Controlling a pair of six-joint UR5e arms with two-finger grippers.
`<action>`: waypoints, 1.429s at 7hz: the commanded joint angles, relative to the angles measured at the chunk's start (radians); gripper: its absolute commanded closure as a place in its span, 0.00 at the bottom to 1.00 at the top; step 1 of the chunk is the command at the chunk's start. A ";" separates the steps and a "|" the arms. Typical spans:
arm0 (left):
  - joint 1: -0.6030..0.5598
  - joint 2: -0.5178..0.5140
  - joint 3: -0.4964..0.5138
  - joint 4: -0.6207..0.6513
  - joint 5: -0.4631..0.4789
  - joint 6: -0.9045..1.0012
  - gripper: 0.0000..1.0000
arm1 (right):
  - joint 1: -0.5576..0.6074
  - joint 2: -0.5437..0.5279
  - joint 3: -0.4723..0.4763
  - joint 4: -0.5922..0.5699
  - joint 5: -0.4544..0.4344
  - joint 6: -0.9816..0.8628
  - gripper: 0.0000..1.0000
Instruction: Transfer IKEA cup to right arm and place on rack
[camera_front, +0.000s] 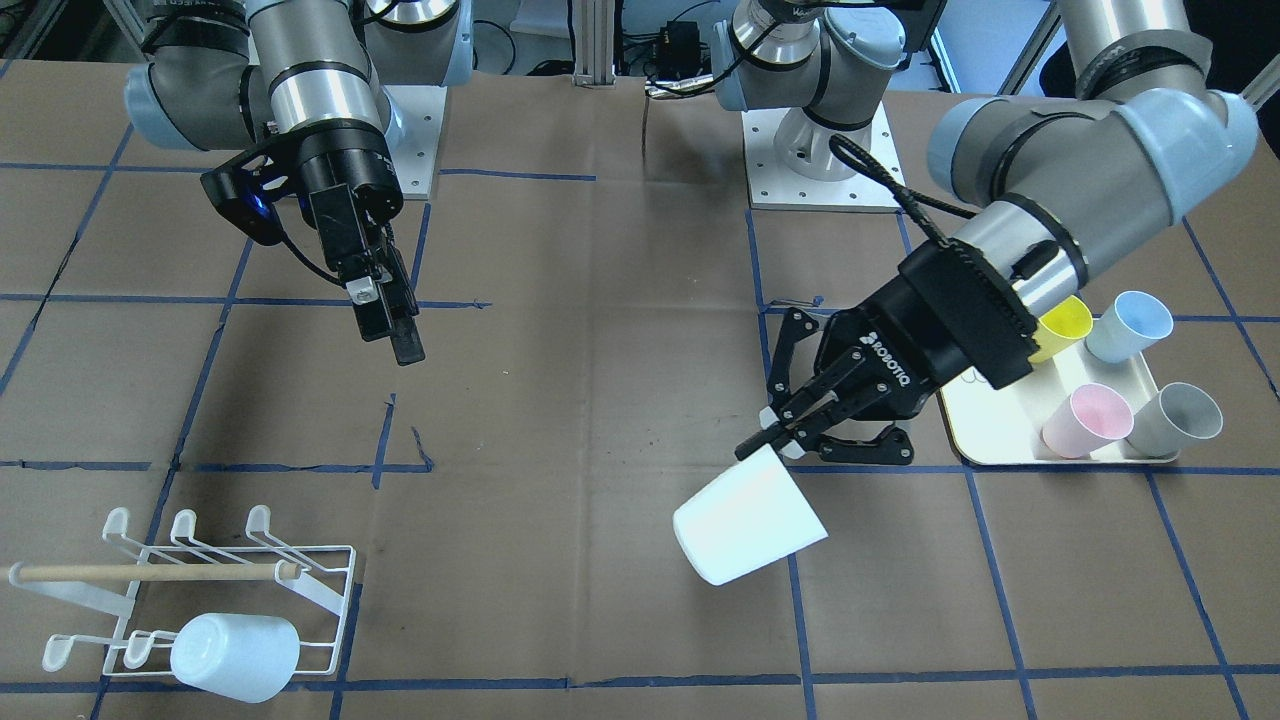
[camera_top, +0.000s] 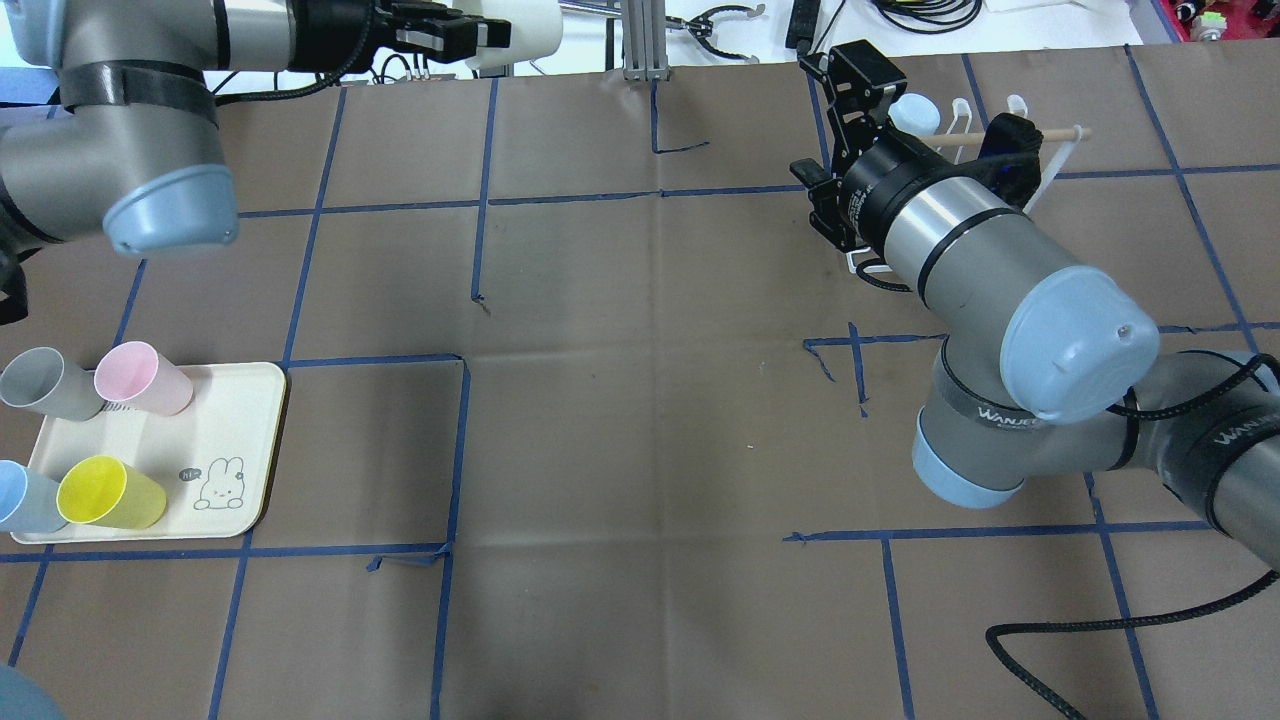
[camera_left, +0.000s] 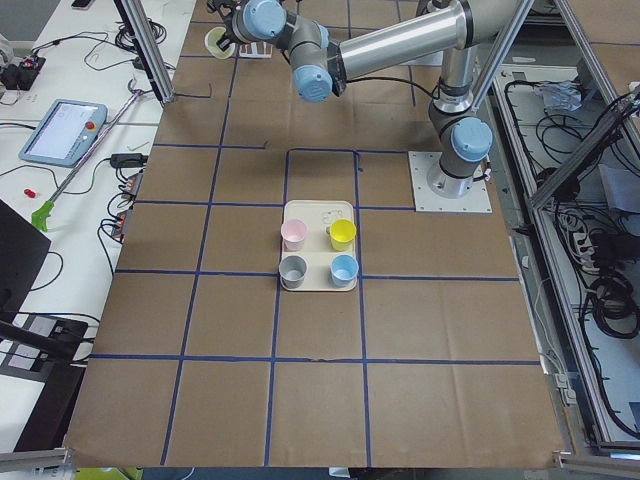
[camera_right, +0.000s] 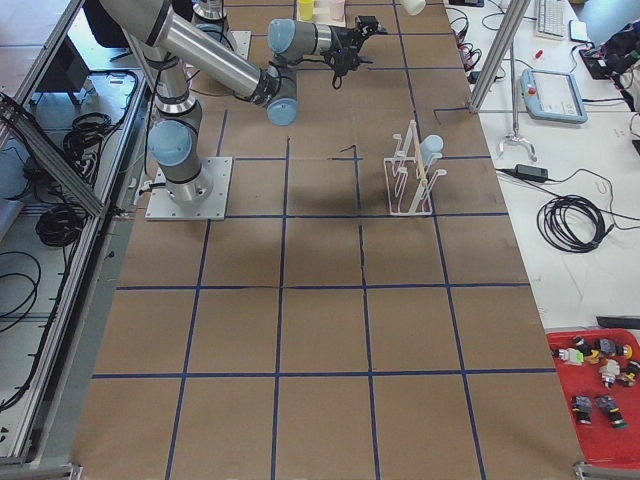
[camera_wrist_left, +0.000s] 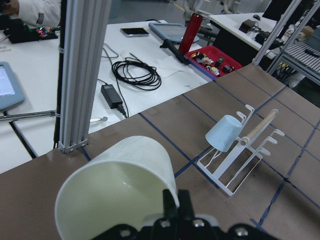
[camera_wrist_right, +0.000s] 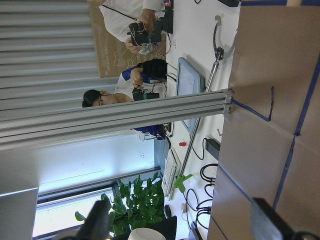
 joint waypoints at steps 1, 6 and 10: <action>-0.042 -0.005 -0.152 0.281 -0.120 -0.022 0.96 | 0.001 0.001 0.002 0.002 0.001 -0.001 0.00; -0.117 -0.010 -0.299 0.654 -0.124 -0.175 0.94 | 0.074 0.006 -0.013 0.143 0.009 0.074 0.00; -0.118 -0.006 -0.345 0.731 -0.124 -0.200 0.93 | 0.130 0.038 -0.081 0.180 -0.007 0.136 0.01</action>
